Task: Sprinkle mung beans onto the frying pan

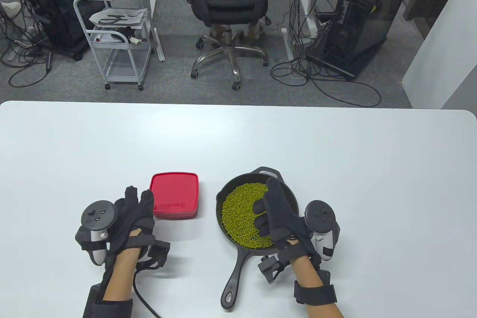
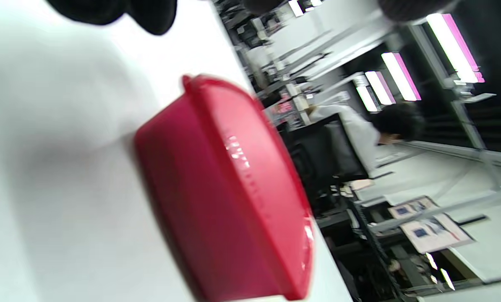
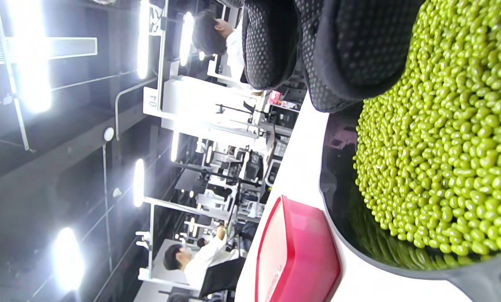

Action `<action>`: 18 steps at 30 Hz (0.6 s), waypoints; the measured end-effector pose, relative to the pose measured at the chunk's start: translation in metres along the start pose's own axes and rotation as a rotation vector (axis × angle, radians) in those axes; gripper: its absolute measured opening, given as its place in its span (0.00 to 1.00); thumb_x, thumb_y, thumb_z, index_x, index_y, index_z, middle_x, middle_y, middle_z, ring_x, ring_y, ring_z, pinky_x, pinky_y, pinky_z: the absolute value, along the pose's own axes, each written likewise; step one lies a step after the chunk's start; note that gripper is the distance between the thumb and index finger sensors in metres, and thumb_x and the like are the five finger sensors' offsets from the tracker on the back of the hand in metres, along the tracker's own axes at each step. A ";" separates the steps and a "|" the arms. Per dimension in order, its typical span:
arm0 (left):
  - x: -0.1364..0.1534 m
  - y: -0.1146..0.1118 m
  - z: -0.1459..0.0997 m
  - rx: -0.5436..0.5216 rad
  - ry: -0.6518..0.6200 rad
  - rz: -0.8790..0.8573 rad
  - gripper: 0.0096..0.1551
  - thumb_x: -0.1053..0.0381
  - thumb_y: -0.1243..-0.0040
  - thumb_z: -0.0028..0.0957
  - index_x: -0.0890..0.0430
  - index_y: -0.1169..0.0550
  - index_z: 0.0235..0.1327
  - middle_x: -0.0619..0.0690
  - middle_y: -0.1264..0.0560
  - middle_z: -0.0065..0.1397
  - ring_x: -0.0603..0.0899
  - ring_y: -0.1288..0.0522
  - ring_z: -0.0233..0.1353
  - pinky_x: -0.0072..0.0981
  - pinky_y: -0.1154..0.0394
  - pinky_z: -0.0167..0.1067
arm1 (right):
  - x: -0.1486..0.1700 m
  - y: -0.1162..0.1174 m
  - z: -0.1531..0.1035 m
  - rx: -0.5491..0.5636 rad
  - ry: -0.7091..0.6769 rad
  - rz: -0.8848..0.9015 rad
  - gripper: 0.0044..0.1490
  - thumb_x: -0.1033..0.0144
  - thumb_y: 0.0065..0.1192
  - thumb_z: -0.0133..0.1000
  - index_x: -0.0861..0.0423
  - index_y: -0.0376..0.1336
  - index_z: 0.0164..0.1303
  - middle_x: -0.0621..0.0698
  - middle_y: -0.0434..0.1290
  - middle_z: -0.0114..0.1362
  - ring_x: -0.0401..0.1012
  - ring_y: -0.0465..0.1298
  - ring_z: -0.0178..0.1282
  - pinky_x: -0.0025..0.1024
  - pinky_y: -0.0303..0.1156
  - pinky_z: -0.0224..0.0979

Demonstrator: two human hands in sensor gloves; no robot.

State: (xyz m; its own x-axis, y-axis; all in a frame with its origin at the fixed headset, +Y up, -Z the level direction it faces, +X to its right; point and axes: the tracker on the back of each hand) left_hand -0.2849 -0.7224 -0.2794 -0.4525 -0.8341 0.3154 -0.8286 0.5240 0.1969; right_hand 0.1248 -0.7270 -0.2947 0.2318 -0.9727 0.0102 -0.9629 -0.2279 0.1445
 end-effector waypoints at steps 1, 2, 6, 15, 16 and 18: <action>-0.005 -0.001 -0.003 0.003 -0.040 -0.001 0.49 0.25 0.54 0.56 0.51 0.46 0.83 0.60 0.57 0.81 0.71 0.42 0.71 0.59 0.32 0.60 | -0.001 -0.002 -0.001 0.008 -0.003 -0.009 0.51 0.33 0.37 0.65 0.55 0.38 0.88 0.61 0.69 0.73 0.64 0.75 0.57 0.43 0.78 0.52; -0.011 -0.003 -0.006 0.030 -0.105 -0.021 0.49 0.25 0.54 0.56 0.50 0.47 0.83 0.60 0.58 0.81 0.71 0.45 0.74 0.61 0.35 0.63 | -0.002 -0.003 -0.001 0.017 -0.010 -0.018 0.51 0.33 0.37 0.65 0.55 0.38 0.88 0.61 0.69 0.73 0.64 0.75 0.57 0.43 0.77 0.52; -0.031 -0.020 -0.020 0.125 -0.289 -0.047 0.49 0.25 0.53 0.56 0.50 0.45 0.84 0.60 0.57 0.83 0.70 0.51 0.78 0.65 0.40 0.69 | -0.008 -0.009 -0.005 0.060 -0.046 -0.084 0.50 0.33 0.38 0.65 0.55 0.39 0.88 0.62 0.69 0.73 0.64 0.75 0.57 0.43 0.77 0.52; -0.056 -0.058 -0.039 0.157 -0.616 0.138 0.48 0.25 0.46 0.52 0.45 0.41 0.83 0.51 0.51 0.87 0.64 0.53 0.85 0.66 0.51 0.77 | -0.025 -0.011 -0.017 0.208 -0.200 -0.331 0.49 0.33 0.40 0.65 0.53 0.41 0.89 0.66 0.59 0.83 0.68 0.68 0.68 0.52 0.74 0.61; -0.058 -0.060 -0.040 0.132 -0.642 0.187 0.48 0.25 0.46 0.52 0.44 0.41 0.83 0.51 0.50 0.87 0.64 0.53 0.85 0.66 0.52 0.78 | -0.027 -0.009 -0.018 0.224 -0.228 -0.391 0.49 0.33 0.40 0.65 0.52 0.41 0.89 0.67 0.57 0.85 0.69 0.65 0.72 0.55 0.72 0.64; -0.060 -0.062 -0.042 0.090 -0.664 0.282 0.51 0.22 0.46 0.50 0.43 0.42 0.84 0.49 0.50 0.88 0.62 0.54 0.87 0.66 0.54 0.79 | -0.030 -0.004 -0.021 0.257 -0.281 -0.510 0.49 0.33 0.41 0.65 0.51 0.41 0.89 0.67 0.53 0.87 0.70 0.60 0.76 0.58 0.69 0.68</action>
State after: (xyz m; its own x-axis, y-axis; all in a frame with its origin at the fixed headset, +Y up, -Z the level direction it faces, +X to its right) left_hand -0.1921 -0.6978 -0.2716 -0.7339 -0.6127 -0.2932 -0.6618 0.7423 0.1052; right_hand 0.1249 -0.6956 -0.2751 0.6583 -0.7057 -0.2621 -0.7517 -0.6346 -0.1795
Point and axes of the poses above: the tracker on the back of each hand, its own x axis roughly to the little-finger side, its own z axis roughly from the wrist to the fingertips, y = z × x
